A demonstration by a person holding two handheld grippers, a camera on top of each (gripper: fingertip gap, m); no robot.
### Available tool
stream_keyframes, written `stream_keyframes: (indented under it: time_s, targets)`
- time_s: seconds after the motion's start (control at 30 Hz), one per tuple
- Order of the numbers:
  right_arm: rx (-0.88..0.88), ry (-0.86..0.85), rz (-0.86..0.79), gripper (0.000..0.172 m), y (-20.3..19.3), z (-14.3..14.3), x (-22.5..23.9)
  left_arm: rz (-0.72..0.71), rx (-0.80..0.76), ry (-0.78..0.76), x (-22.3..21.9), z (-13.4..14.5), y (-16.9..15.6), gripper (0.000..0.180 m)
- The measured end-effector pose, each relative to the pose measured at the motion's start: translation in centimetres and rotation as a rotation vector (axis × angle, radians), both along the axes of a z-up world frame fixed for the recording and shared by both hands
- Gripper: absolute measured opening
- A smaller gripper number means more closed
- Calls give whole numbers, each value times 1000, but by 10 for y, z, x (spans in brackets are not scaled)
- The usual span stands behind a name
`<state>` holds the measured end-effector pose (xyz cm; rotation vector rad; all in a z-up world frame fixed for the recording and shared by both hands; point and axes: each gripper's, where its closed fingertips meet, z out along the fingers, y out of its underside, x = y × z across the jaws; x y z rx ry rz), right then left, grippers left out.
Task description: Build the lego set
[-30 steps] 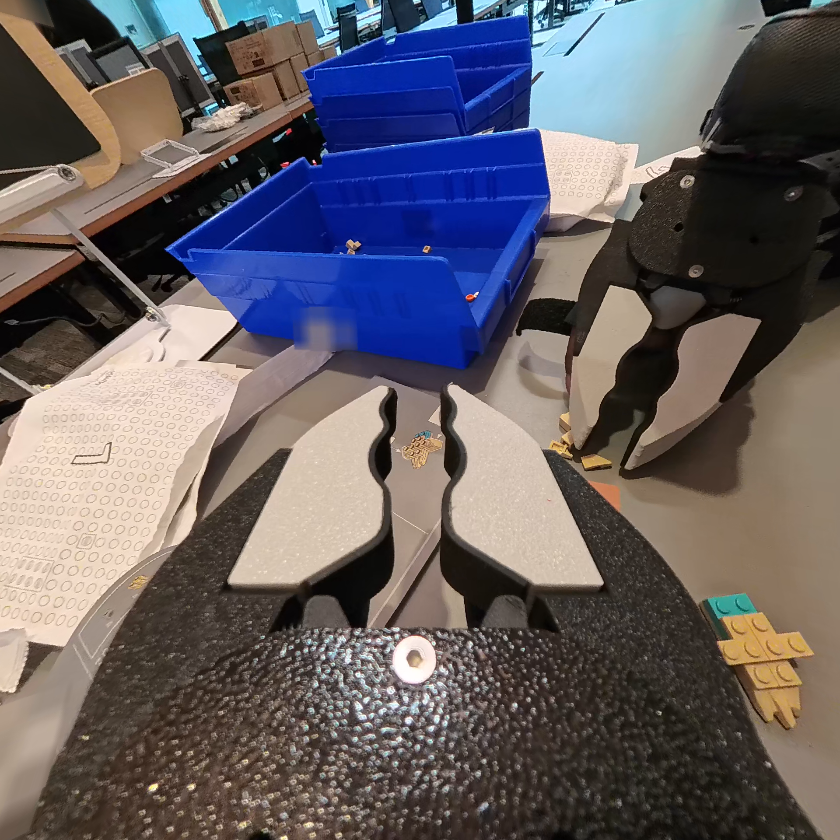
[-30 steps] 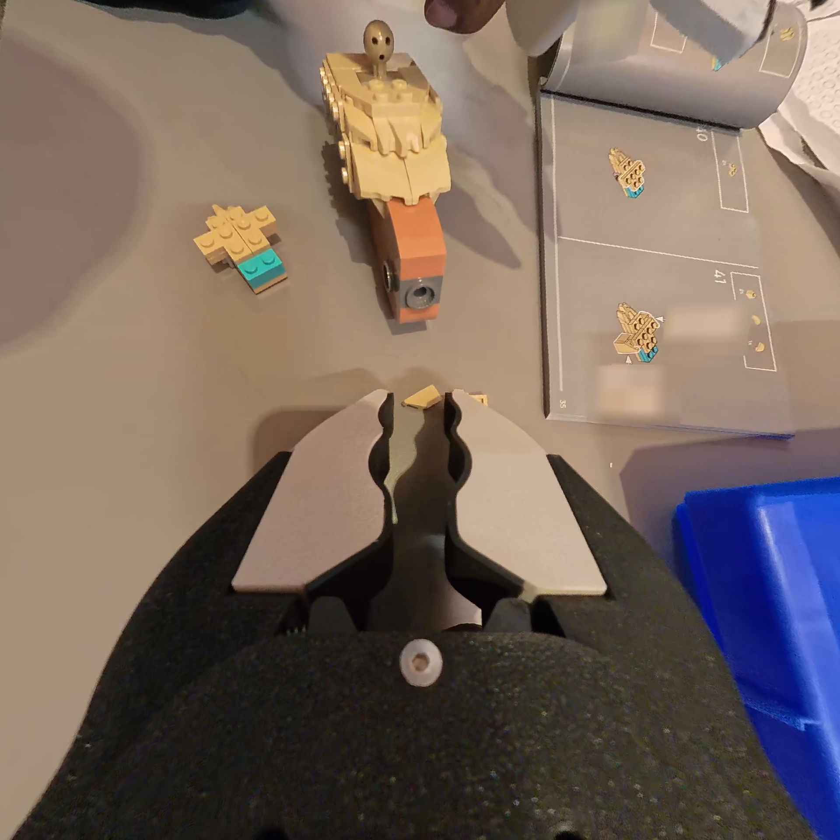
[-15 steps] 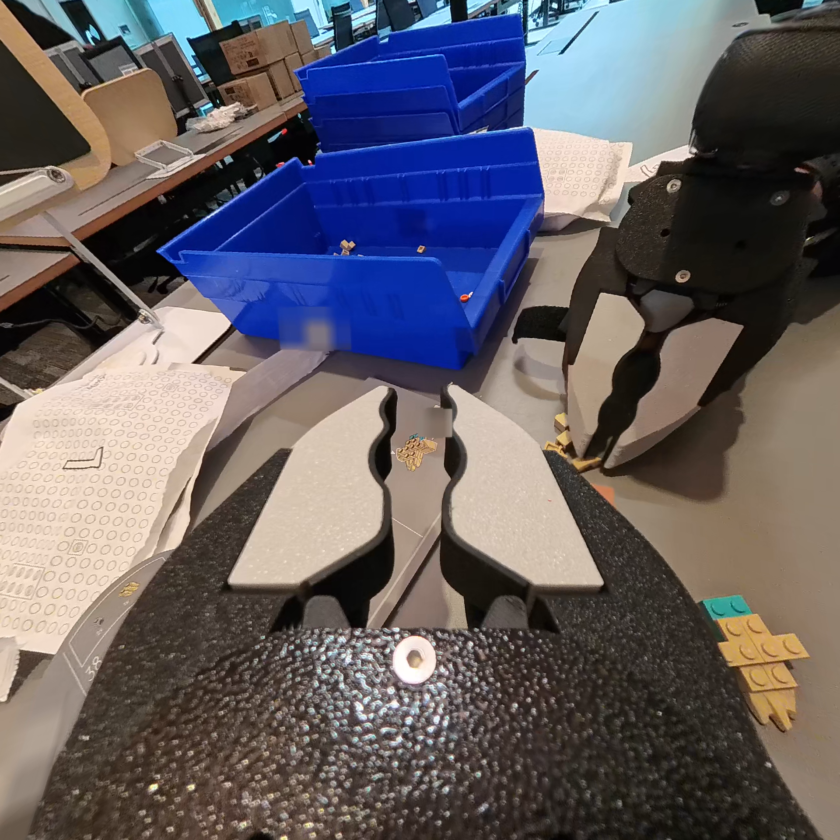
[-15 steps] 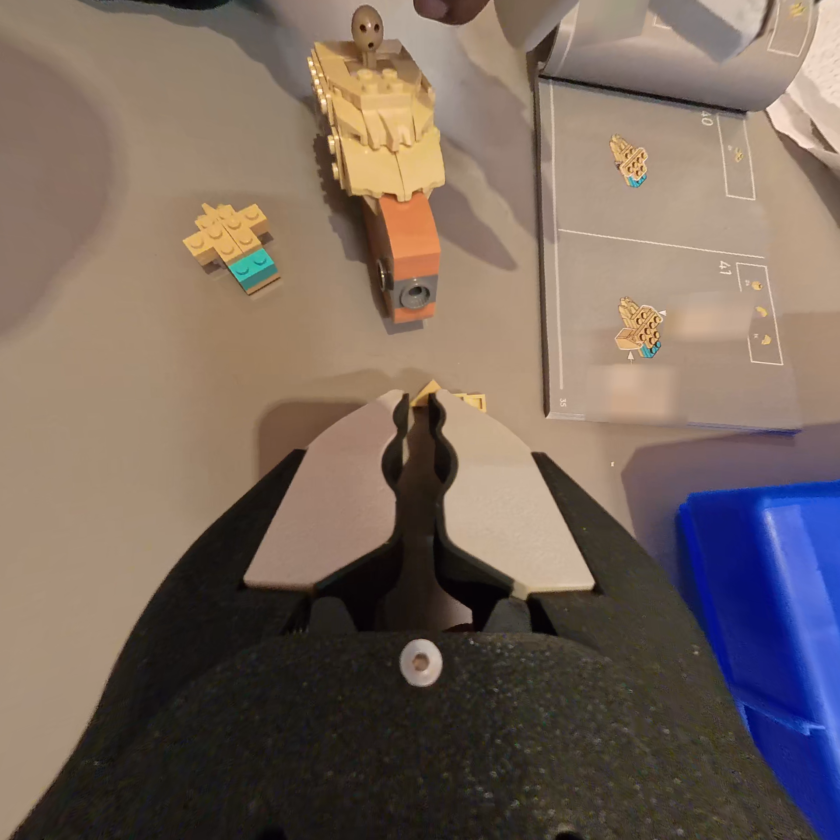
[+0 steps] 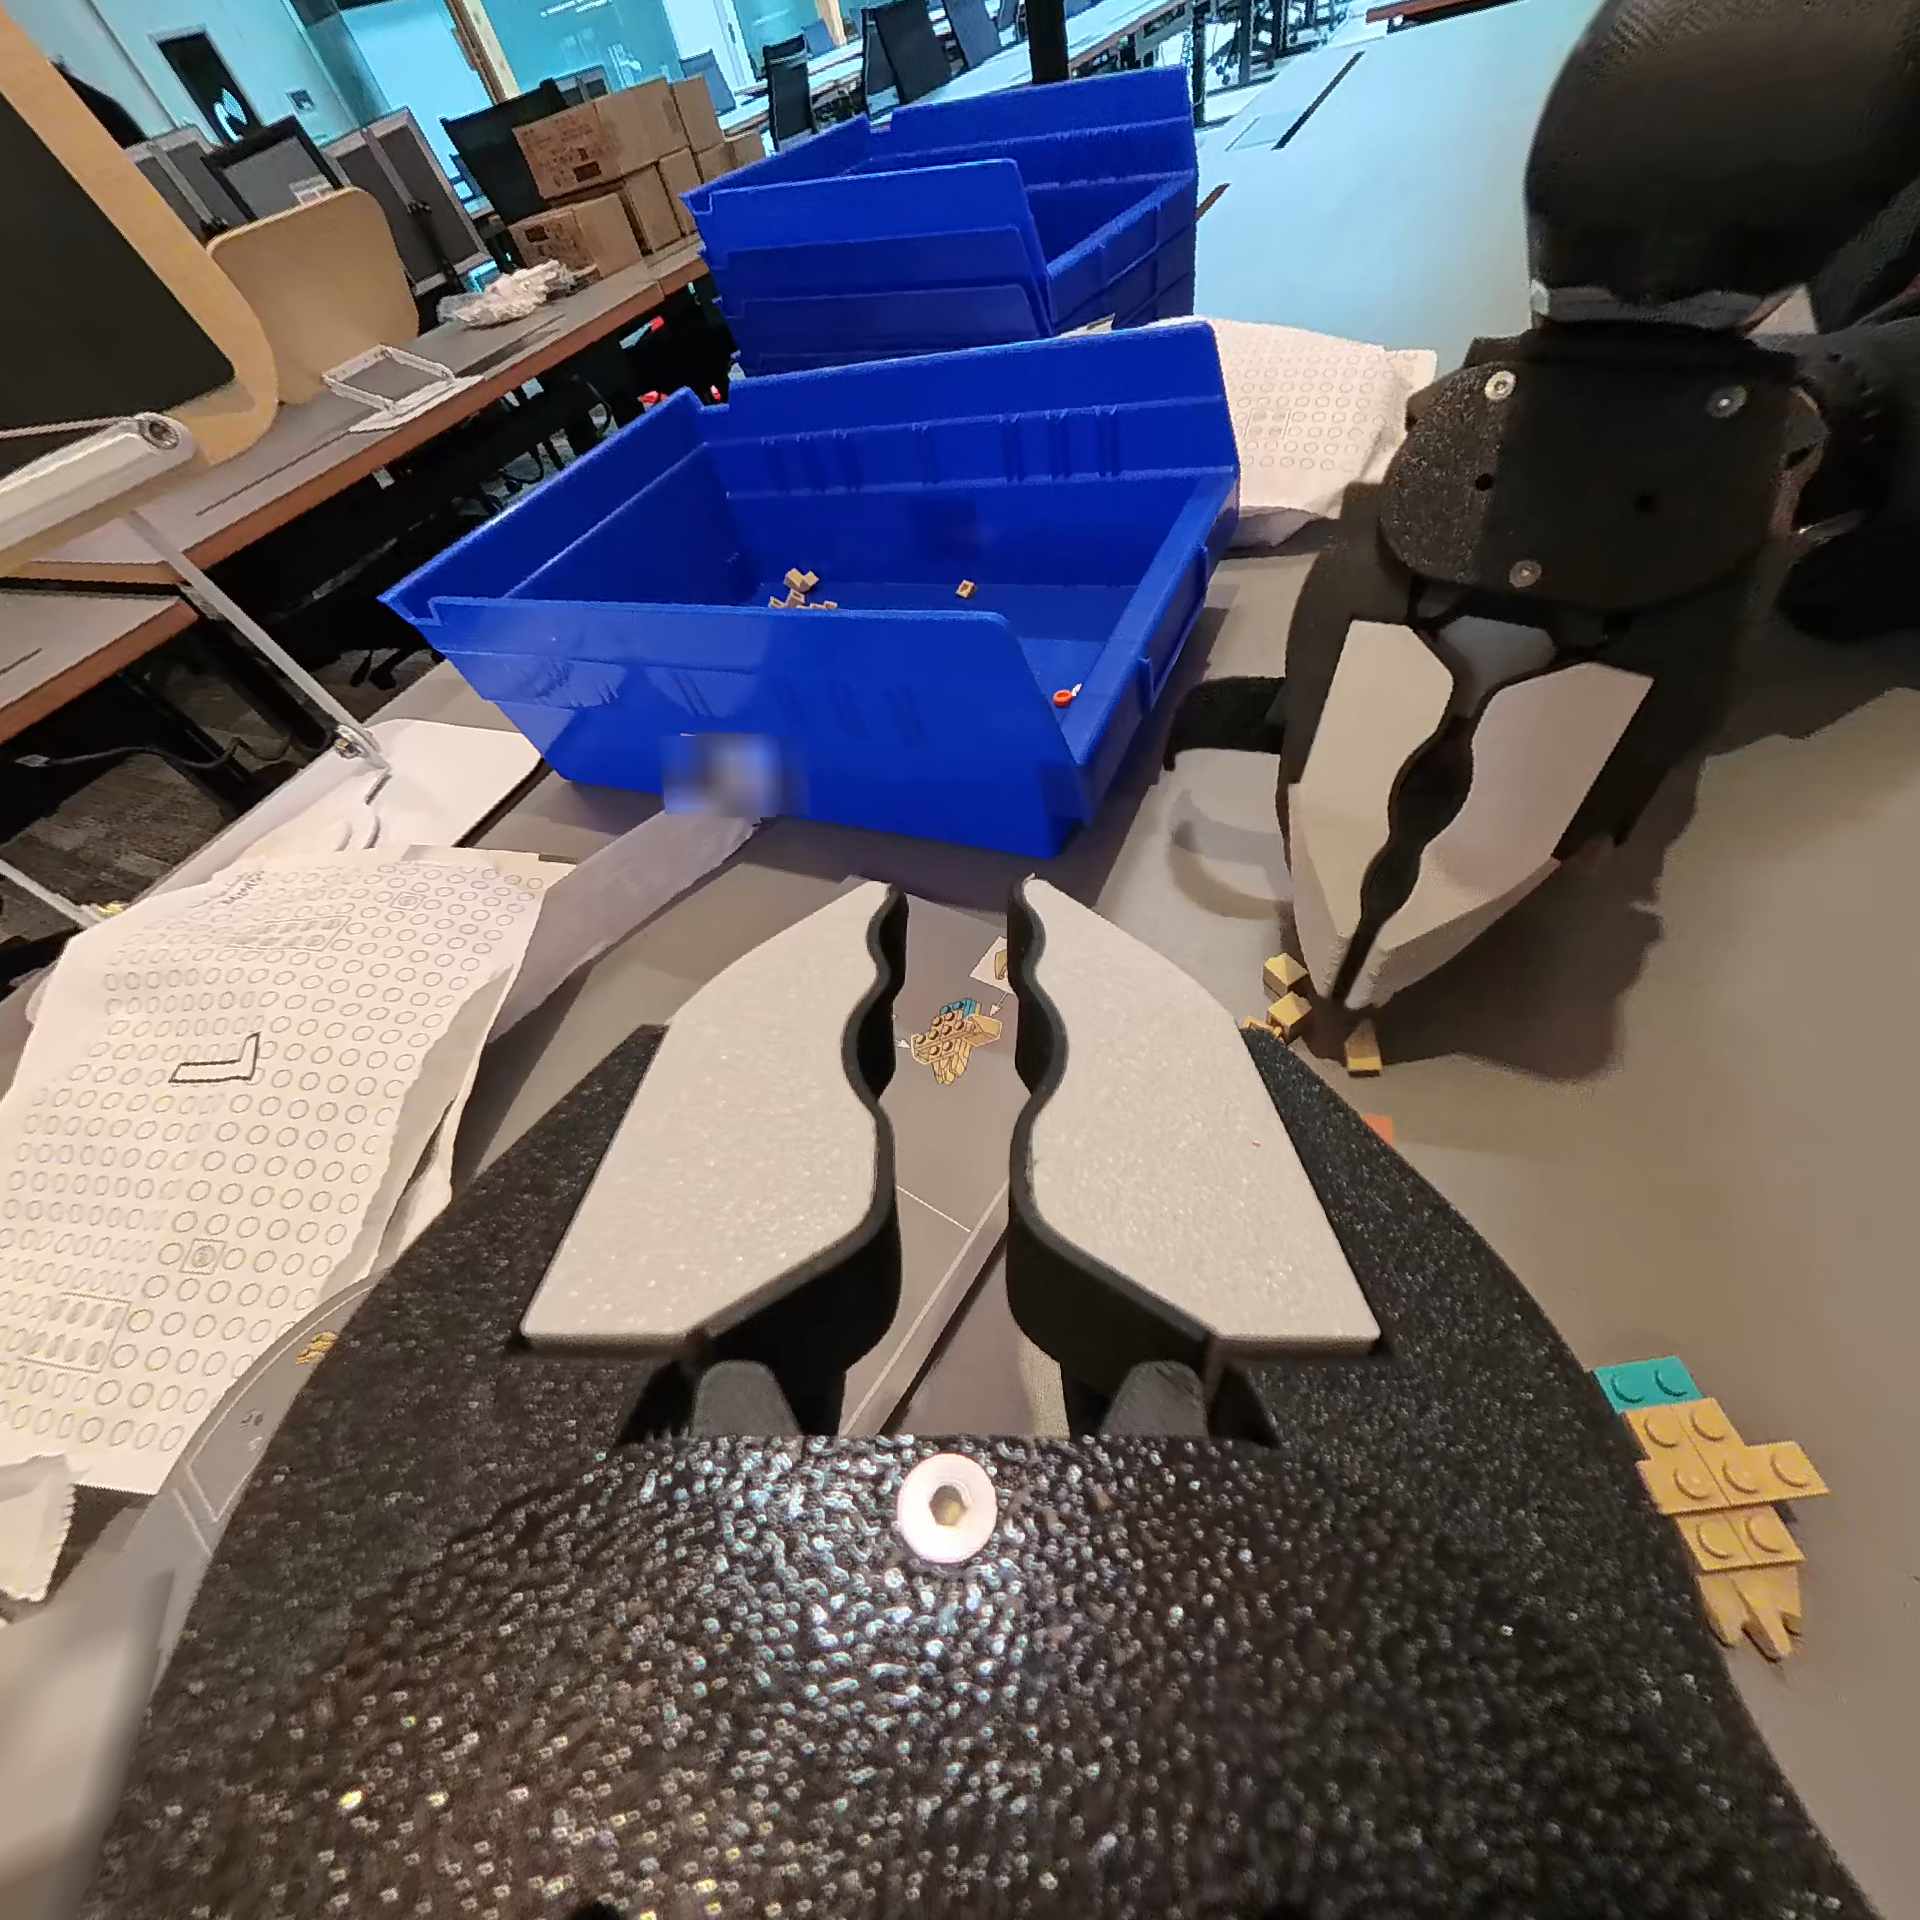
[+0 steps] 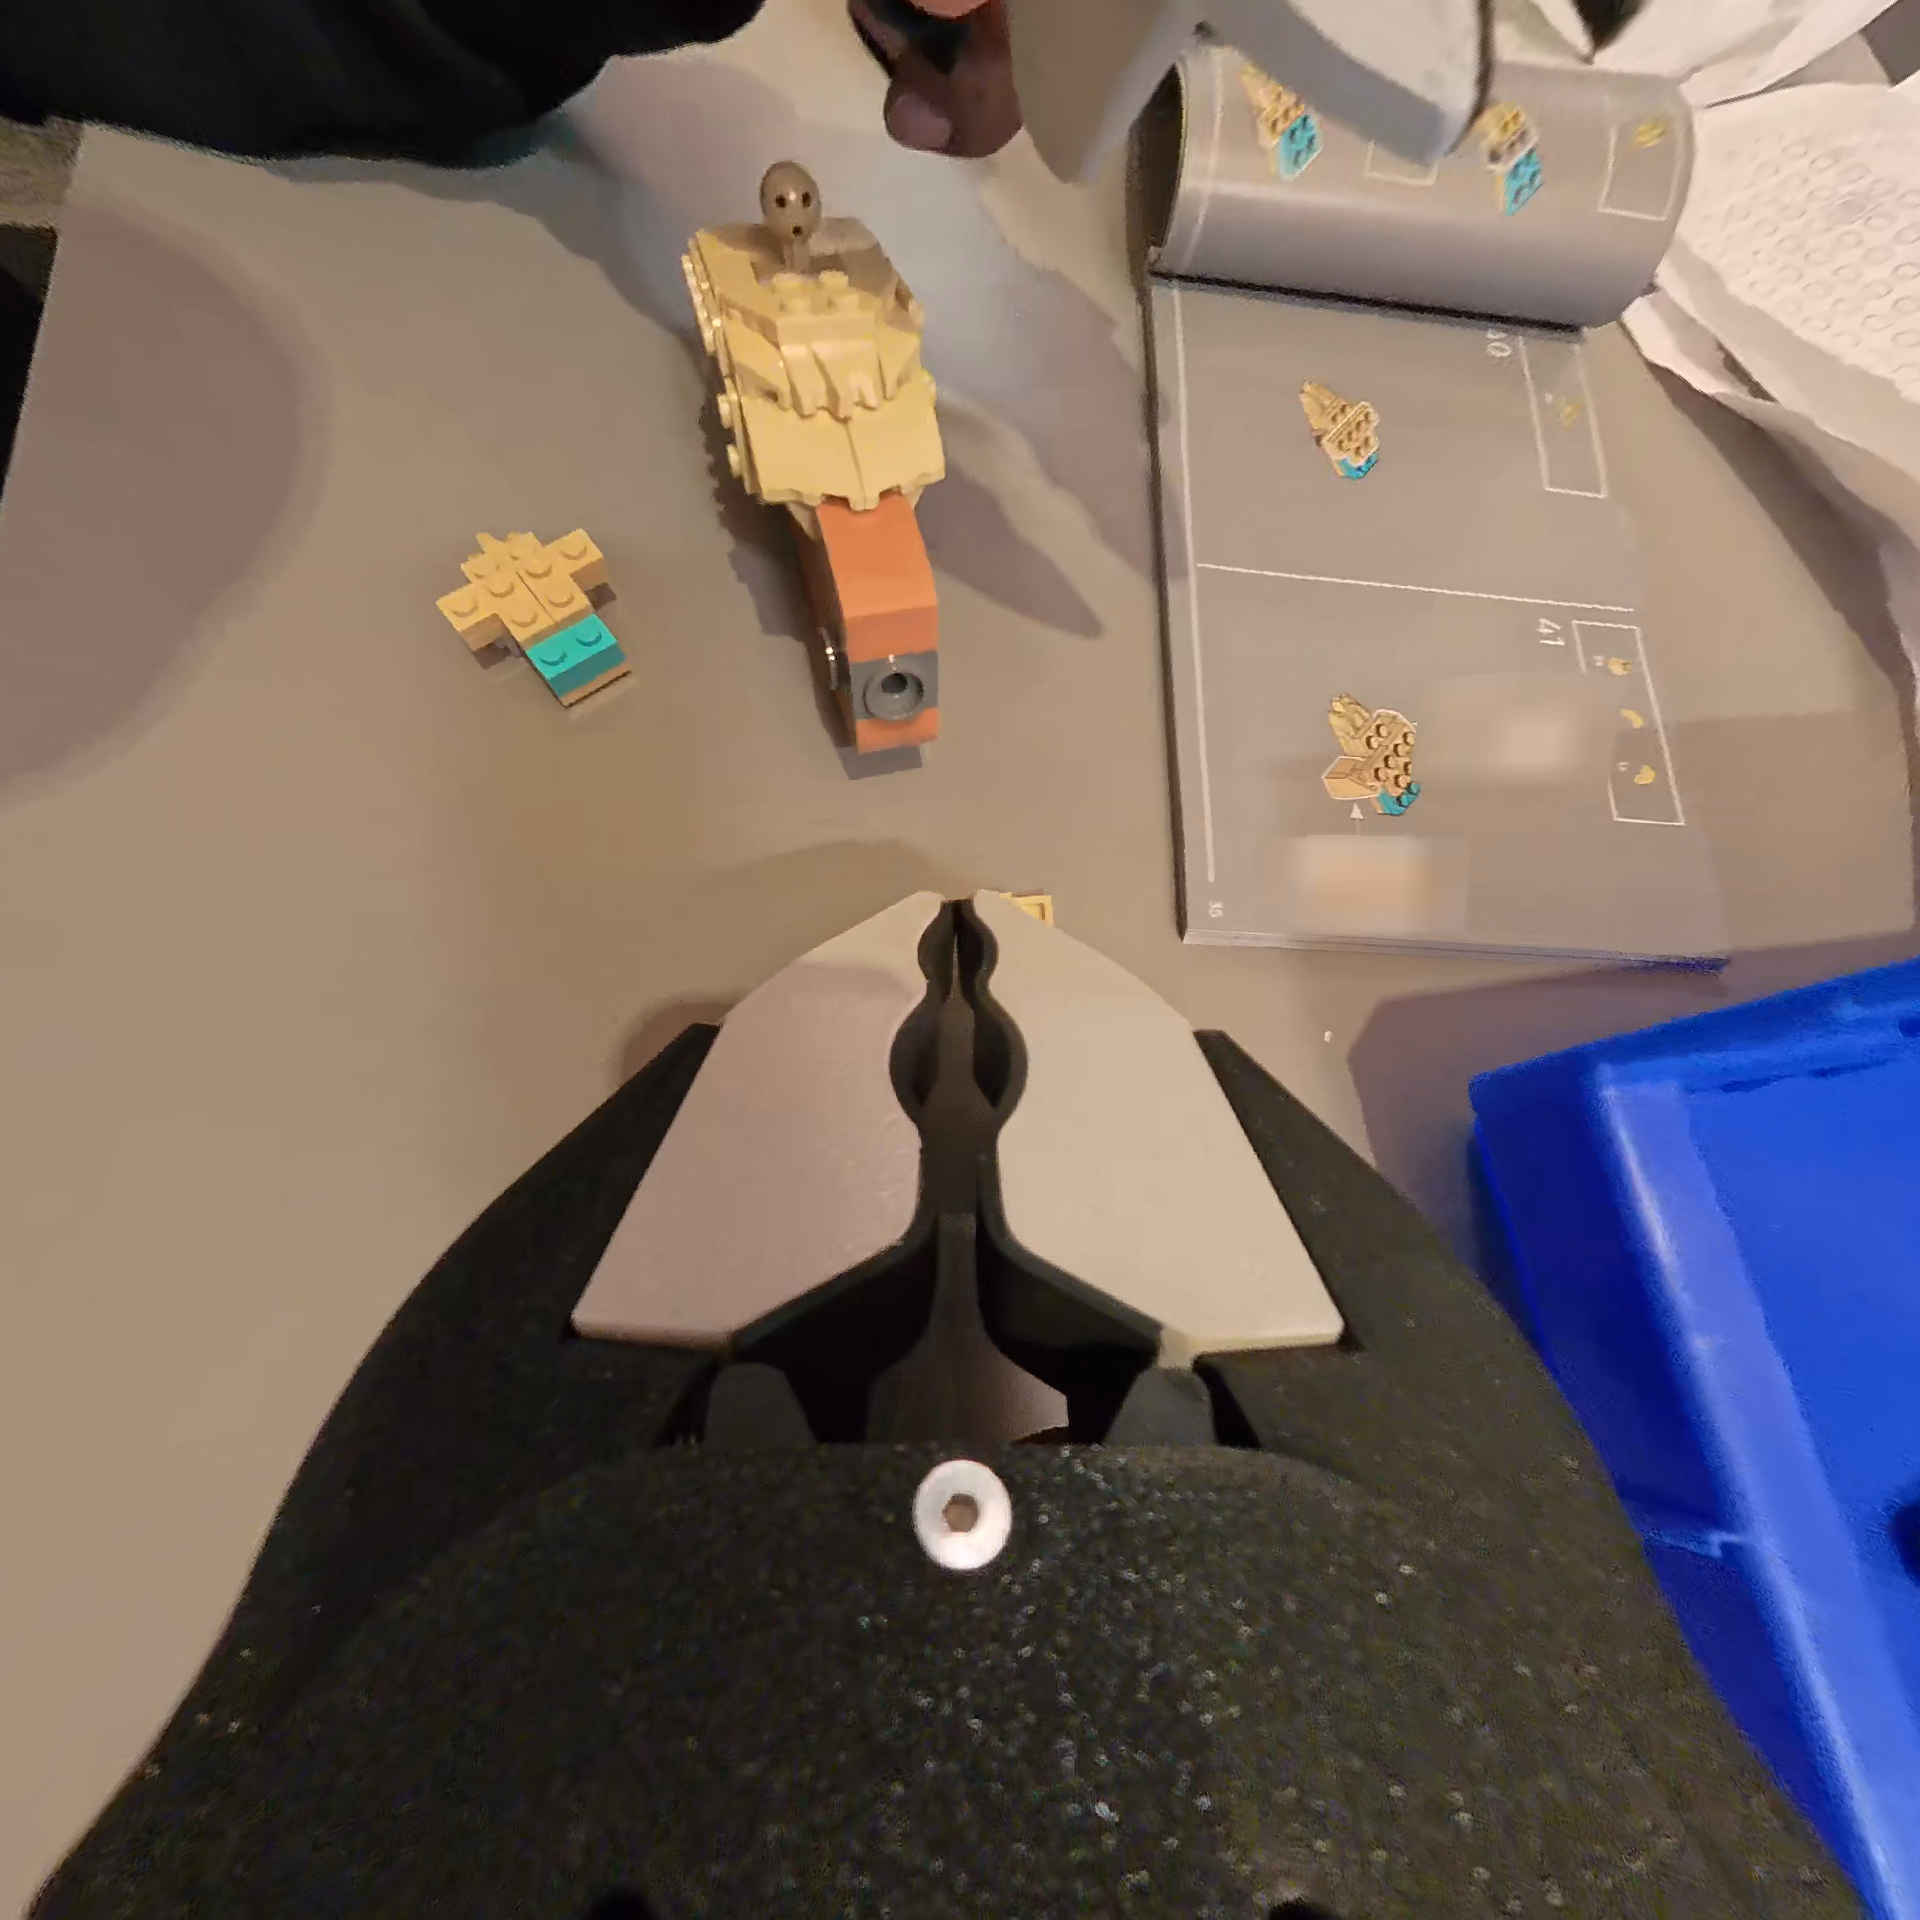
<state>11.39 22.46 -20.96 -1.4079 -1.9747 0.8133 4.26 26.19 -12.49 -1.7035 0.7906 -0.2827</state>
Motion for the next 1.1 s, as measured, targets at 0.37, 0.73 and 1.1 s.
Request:
stream_keyframes:
  time_s: [0.37, 0.73, 1.1]
  targets:
    - [58, -62, -21, 17, 15, -10, 9, -2, 3, -2, 0, 2, -1, 18]
    - [42, -81, -46, 17, 22, -17, 9, -8, 3, -2, 2, 2, -2, 18]
    - [151, 78, -44, 13, 24, 9, -2, -18, -7, -21, 2, 4, -3, 18]
